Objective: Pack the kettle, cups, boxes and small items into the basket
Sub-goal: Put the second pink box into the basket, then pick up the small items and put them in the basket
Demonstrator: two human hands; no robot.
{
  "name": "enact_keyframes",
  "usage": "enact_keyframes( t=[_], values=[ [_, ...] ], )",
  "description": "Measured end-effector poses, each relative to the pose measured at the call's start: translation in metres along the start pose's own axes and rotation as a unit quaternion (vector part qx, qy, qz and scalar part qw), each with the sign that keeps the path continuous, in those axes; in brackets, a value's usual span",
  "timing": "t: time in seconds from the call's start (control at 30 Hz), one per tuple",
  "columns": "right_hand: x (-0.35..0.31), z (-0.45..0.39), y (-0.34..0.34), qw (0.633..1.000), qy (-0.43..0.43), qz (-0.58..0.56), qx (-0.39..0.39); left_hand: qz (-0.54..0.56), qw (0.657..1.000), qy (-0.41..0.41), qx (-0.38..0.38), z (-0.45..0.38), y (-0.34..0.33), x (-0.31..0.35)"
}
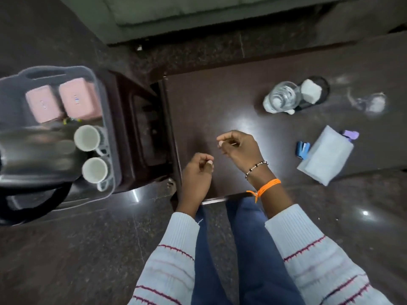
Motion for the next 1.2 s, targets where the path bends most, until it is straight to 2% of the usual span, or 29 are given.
enact_keyframes(
  t=[0.27,0.5,0.67,0.77,0.83,0.9,0.97,1.1,1.2],
  values=[
    [0.071,-0.007,0.151,0.992,-0.047,-0.063,0.096,-0.095,0.989,-0.033,-0.108,-0.002,-0.149,0.034],
    [0.143,-0.01,0.249,0.968,-0.105,-0.094,0.207,-0.22,0.957,-0.035,-0.186,-0.011,-0.241,0.046],
    [0.18,-0.015,0.296,0.948,-0.122,-0.127,0.264,-0.321,0.915,-0.041,-0.239,-0.018,-0.294,0.051],
    [0.186,-0.028,0.331,0.935,-0.104,-0.076,0.33,-0.389,0.876,-0.077,-0.275,-0.028,-0.323,0.055],
    [0.186,-0.041,0.354,0.925,-0.086,-0.024,0.369,-0.415,0.859,-0.065,-0.293,-0.037,-0.34,0.051],
    [0.191,-0.057,0.372,0.919,-0.088,0.034,0.384,-0.432,0.85,-0.051,-0.297,-0.046,-0.354,0.044],
    [0.205,-0.072,0.385,0.909,-0.129,0.056,0.393,-0.443,0.849,-0.052,-0.282,-0.055,-0.364,0.039],
    [0.239,-0.086,0.384,0.897,-0.218,-0.004,0.385,-0.446,0.853,-0.087,-0.258,-0.064,-0.378,0.038],
    [0.248,-0.086,0.37,0.895,-0.225,-0.028,0.384,-0.466,0.846,-0.143,-0.218,-0.065,-0.379,0.044]
  ],
)
Point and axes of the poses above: each hand's wrist, its own z-axis away from the middle knuckle, its own y-axis out of the back of the hand, x = y × z, the point moved 8 cm from there along -z, towards the middle knuckle, and after that the axes turned 6 degrees about -z, right-handed, at the moved point
